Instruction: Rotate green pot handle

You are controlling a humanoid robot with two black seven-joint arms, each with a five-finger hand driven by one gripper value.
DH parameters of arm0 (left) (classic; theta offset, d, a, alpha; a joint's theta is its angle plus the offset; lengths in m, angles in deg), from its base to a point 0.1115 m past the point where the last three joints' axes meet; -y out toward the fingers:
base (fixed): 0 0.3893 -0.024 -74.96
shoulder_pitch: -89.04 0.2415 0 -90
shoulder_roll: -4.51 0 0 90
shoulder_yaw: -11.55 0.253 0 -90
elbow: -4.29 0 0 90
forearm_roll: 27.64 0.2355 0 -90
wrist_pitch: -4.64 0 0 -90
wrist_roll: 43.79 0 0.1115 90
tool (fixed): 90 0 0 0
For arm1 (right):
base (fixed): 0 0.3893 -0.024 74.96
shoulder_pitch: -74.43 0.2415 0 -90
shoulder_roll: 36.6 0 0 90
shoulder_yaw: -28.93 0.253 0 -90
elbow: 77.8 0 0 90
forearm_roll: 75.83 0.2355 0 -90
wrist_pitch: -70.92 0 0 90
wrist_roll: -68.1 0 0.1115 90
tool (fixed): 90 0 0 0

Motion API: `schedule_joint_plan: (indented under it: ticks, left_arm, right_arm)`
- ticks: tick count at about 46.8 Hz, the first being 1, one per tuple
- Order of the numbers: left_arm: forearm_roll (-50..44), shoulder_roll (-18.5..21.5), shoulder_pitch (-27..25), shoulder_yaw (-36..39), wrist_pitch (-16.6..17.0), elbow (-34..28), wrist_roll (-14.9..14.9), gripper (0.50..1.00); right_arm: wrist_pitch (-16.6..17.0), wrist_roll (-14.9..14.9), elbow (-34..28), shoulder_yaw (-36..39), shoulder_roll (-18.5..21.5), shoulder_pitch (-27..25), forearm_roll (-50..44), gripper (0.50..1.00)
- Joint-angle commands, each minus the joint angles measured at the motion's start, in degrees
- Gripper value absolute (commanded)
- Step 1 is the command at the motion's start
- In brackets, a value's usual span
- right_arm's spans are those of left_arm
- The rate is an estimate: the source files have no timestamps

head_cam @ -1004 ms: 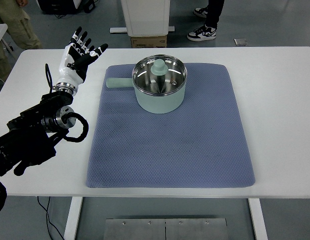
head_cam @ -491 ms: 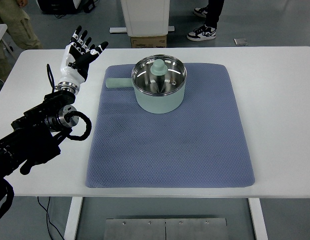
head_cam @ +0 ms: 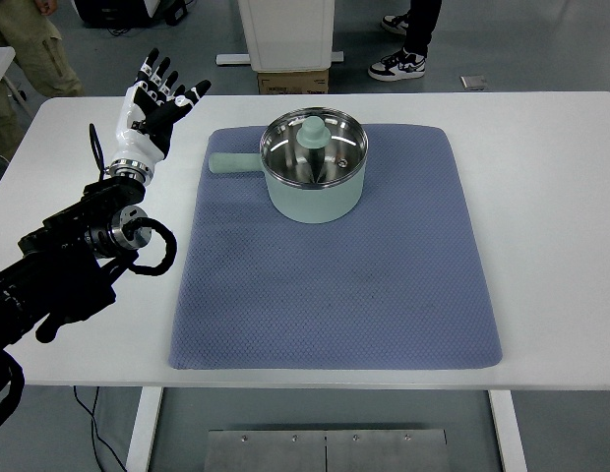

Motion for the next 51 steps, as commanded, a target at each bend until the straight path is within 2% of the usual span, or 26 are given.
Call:
schedule_joint_plan:
  ticks: [1,41,51]
  left_arm:
    - [-0.1,-0.1,0.0,0.0,0.0,0.0,0.0,1.0]
    - [0.5,1.1,0.0,0.0,-0.2,0.1,0.0,1.0]
    - [0.5,1.0,0.0,0.0,-0.2,0.1,0.0,1.0]
  right_arm:
    - [0.0,0.0,0.0,0.0,0.0,0.0,0.0,1.0]
    - [0.0,0.0,0.0,-0.1,0.0,0.2,-0.1,1.0]
    - [0.0,-0.8,0.0,-0.1,0.0,1.0,0.0,1.0]
